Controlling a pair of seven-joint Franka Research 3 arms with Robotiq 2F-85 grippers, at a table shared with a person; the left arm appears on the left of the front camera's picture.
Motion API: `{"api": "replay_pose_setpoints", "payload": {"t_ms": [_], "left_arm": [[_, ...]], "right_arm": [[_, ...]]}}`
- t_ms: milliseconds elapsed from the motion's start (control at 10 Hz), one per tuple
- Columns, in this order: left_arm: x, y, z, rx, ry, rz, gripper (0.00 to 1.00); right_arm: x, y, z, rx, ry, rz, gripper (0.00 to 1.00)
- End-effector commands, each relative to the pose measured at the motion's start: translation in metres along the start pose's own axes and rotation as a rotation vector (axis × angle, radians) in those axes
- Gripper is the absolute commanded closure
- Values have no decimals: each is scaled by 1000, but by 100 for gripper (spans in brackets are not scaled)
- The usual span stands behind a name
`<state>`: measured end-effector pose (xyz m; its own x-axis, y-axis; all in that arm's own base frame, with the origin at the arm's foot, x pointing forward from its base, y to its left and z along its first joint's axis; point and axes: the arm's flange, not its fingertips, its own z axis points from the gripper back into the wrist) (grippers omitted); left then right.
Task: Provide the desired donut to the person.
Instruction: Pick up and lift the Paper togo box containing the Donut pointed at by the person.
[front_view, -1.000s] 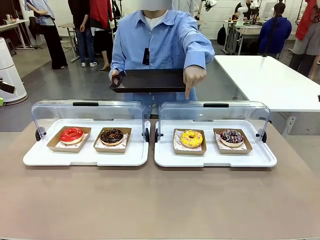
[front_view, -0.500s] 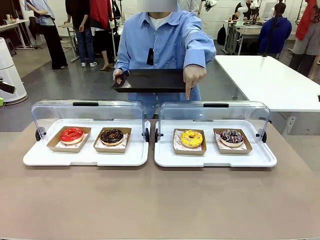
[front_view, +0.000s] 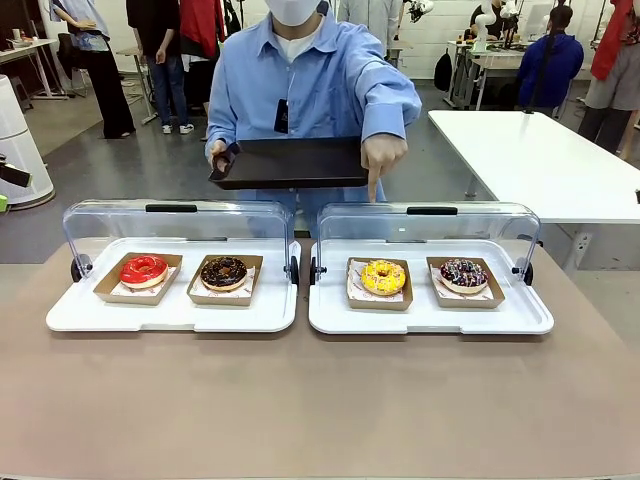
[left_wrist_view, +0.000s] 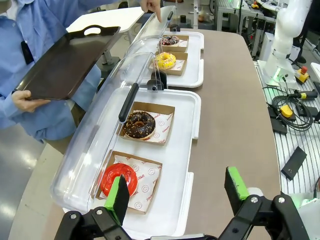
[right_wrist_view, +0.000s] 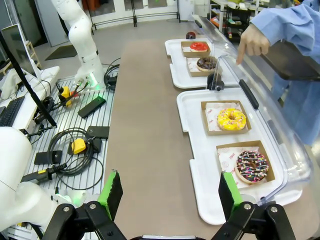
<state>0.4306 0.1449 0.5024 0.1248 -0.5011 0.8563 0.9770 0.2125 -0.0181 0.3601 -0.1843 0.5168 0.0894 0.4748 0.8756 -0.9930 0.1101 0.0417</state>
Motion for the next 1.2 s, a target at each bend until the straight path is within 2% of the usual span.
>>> {"api": "replay_pose_setpoints", "payload": {"t_ms": [0, 300, 400, 700, 900, 1100], "left_arm": [[0, 1, 1, 10, 11, 3, 0], [0, 1, 1, 10, 11, 3, 0], [0, 1, 1, 10, 11, 3, 0], [0, 1, 1, 10, 11, 3, 0], [0, 1, 1, 10, 11, 3, 0], [0, 1, 1, 10, 11, 3, 0]], "right_arm": [[-1, -1, 0, 4, -10, 2, 0], [0, 0, 0, 0, 0, 0, 0], [19, 2, -6, 17, 44, 17, 0], [92, 17, -42, 70, 224, 85, 0], [150, 33, -88, 97, 395, 135, 0], [185, 37, -146, 122, 530, 132, 0]]}}
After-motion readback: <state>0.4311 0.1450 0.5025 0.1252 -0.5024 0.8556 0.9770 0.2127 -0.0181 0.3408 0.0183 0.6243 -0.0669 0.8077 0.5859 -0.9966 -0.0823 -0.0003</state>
